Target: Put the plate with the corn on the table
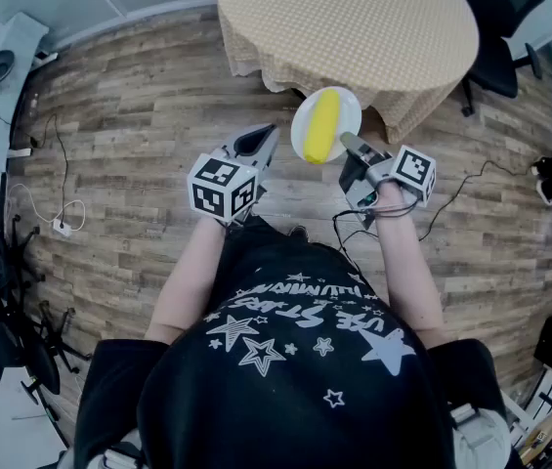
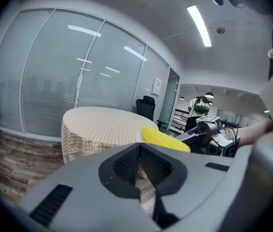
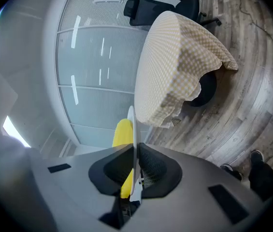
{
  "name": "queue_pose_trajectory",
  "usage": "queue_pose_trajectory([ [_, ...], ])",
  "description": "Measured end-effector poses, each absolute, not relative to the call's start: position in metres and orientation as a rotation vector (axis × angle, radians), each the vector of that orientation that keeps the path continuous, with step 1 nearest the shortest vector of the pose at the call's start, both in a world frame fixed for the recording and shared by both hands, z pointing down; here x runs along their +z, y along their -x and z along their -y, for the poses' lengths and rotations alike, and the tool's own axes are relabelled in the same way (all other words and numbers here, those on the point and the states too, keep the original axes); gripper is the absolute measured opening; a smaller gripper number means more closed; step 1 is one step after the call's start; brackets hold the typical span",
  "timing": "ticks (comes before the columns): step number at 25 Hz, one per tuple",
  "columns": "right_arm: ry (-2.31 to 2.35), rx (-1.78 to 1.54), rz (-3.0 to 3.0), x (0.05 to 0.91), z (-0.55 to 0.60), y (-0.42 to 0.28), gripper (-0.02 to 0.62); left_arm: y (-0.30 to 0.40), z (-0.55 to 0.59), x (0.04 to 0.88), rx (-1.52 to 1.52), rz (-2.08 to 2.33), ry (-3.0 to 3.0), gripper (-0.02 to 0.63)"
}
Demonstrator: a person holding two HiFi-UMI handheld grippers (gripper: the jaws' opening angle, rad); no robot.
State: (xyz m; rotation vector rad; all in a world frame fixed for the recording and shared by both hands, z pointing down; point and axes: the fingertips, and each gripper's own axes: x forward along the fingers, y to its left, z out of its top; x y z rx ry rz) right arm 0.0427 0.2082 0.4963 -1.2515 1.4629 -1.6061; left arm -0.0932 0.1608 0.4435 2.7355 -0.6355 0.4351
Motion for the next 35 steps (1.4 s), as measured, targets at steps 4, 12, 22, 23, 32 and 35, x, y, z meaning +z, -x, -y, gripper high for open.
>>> queue_pose_trajectory([
  [4,1.254,-1.613,-1.466,0.500,-0.207,-0.040,0.041,0.092,-0.159,0.447,0.431,0.624,-2.738,0.008],
  [12,1.234,-1.620,-1.470,0.496,-0.203,-0.039,0.041,0.090,-0.158,0.446,0.448,0.610,-2.749,0.008],
  [22,1.189,-1.630,-1.515,0.490,-0.205,-0.032,0.041,0.094,-0.163,0.448,0.461,0.625,-2.742,0.008],
  [23,1.180,-1.628,-1.522,0.489,-0.208,-0.030,0.041,0.095,-0.166,0.447,0.460,0.625,-2.745,0.008],
  [32,1.133,-1.637,-1.547,0.488,-0.220,-0.023,0.041,0.104,-0.187,0.449,0.448,0.662,-2.728,0.008],
  [35,1.123,-1.637,-1.539,0.489,-0.217,-0.022,0.041,0.110,-0.184,0.448,0.445,0.685,-2.720,0.008],
])
